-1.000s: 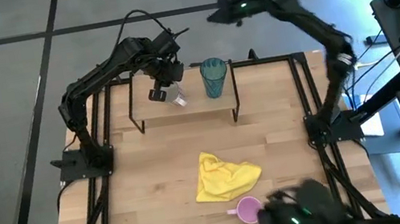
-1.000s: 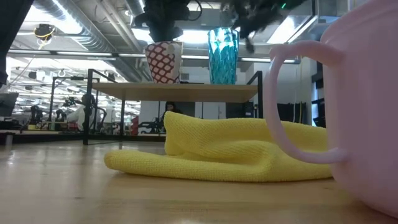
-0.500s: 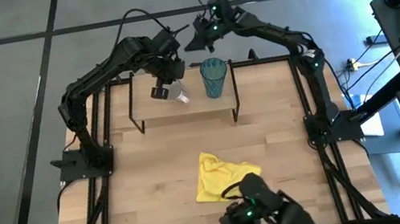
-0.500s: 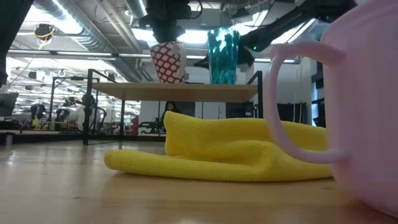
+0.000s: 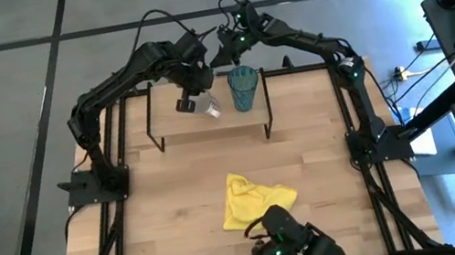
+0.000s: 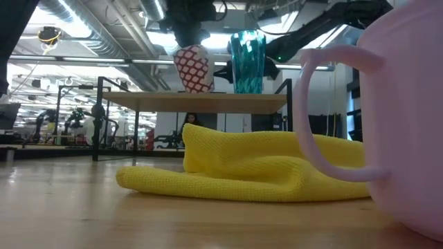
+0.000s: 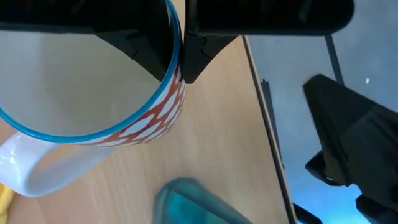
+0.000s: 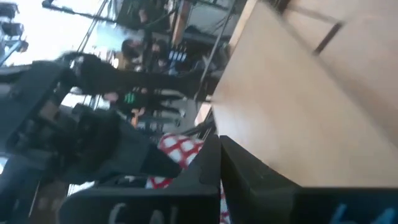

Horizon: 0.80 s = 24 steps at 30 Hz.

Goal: Stack small to large cups/mugs on shelf
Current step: Put the red patterned mug on the shelf

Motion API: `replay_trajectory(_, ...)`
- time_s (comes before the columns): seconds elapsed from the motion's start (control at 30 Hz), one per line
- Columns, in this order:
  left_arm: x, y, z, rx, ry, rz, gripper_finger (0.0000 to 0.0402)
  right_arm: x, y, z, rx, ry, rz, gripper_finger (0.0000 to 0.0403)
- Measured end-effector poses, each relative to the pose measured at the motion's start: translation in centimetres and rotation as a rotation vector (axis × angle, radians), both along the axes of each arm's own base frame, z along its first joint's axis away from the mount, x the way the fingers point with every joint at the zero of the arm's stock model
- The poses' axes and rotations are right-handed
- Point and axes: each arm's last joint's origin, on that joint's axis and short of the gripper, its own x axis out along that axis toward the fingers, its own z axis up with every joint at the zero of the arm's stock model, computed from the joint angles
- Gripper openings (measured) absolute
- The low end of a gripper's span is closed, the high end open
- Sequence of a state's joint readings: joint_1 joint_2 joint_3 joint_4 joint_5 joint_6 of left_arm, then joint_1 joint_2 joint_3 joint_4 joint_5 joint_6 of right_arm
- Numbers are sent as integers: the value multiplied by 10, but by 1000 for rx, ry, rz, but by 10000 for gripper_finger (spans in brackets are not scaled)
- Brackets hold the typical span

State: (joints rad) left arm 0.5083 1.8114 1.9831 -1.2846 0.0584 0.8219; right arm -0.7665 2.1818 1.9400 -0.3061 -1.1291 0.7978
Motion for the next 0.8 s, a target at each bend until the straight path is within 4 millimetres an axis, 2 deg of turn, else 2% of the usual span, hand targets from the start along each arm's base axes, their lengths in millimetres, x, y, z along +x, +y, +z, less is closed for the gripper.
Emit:
replay_trajectory(0.17,2,4,-4,-6,12,7,14,6,9,0,3,-27,73,5)
replay_trajectory(0.6,3,5,-5,8,15,13,14,-1,17,-11,0,13,147,5)
replay_trajectory(0.8,6,8,-5,56,1,32,29,-2,19,-13,-11,7,166,5)
